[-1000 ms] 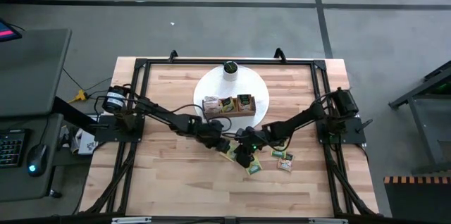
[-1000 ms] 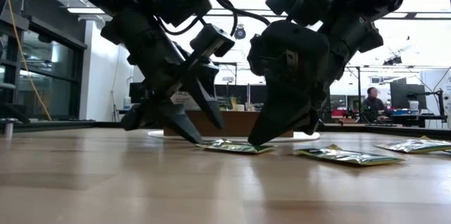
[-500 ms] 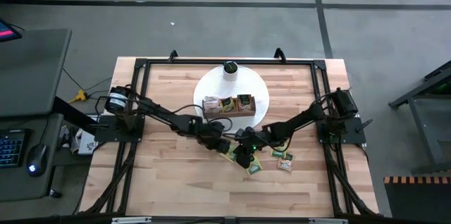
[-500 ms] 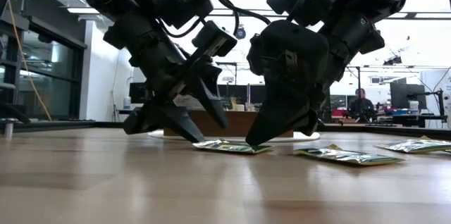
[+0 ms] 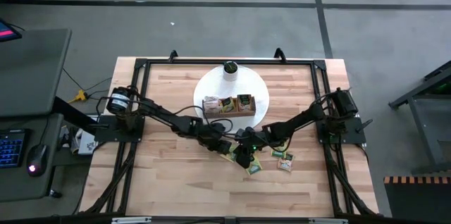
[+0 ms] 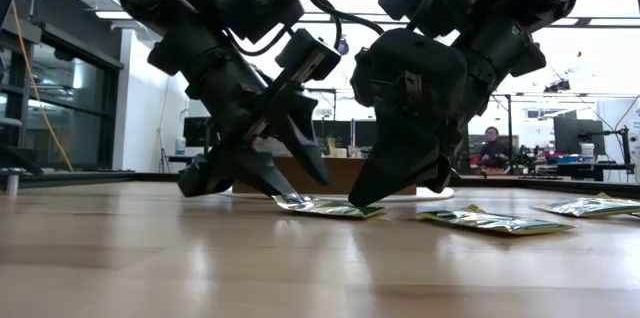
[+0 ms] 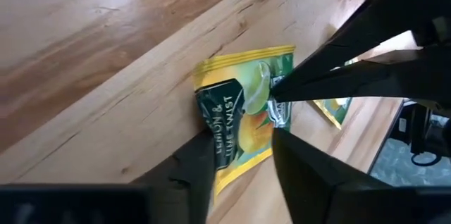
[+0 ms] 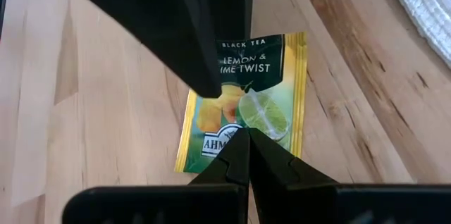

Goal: Pick & Place Tea
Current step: Put the yellow tea bag into the middle section of the wooden organizer

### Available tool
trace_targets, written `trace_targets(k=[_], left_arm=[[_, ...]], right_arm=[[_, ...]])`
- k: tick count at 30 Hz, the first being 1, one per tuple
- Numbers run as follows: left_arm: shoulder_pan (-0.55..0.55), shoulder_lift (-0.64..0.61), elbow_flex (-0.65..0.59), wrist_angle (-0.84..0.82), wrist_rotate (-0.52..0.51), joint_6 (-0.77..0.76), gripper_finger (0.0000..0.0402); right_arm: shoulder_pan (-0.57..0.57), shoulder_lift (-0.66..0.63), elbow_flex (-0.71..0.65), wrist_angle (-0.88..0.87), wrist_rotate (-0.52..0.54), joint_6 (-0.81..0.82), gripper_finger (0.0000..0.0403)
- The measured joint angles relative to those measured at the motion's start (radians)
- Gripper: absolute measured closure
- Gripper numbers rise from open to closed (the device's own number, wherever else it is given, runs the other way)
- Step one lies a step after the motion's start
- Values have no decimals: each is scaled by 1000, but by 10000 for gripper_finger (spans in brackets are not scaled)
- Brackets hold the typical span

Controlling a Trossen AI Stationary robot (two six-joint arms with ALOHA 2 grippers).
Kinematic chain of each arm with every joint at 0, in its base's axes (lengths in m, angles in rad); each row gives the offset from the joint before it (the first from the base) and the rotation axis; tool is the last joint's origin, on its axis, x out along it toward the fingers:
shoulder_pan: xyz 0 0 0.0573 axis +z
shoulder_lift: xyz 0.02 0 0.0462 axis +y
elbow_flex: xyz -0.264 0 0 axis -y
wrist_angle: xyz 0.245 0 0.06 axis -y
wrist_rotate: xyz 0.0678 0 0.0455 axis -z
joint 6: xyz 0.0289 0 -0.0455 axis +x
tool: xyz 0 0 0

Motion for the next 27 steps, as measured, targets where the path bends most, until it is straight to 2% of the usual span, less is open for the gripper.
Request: trace_targets(k=[7,17,23,27], left_arm=[[0,3,-1,-20,-1,31,387],[0,3,0,-16,2,54,400],[0,3,5,-17,2,105,401],[-1,6,40,-45,37,167,401]], right_arm=[[0,0,0,0,0,1,403],[0,-28,-1,-8,-4,-11,403],[-1,-160,-3,-76,58,-40,402],[0,-266,-2,-173,87,-44,402]])
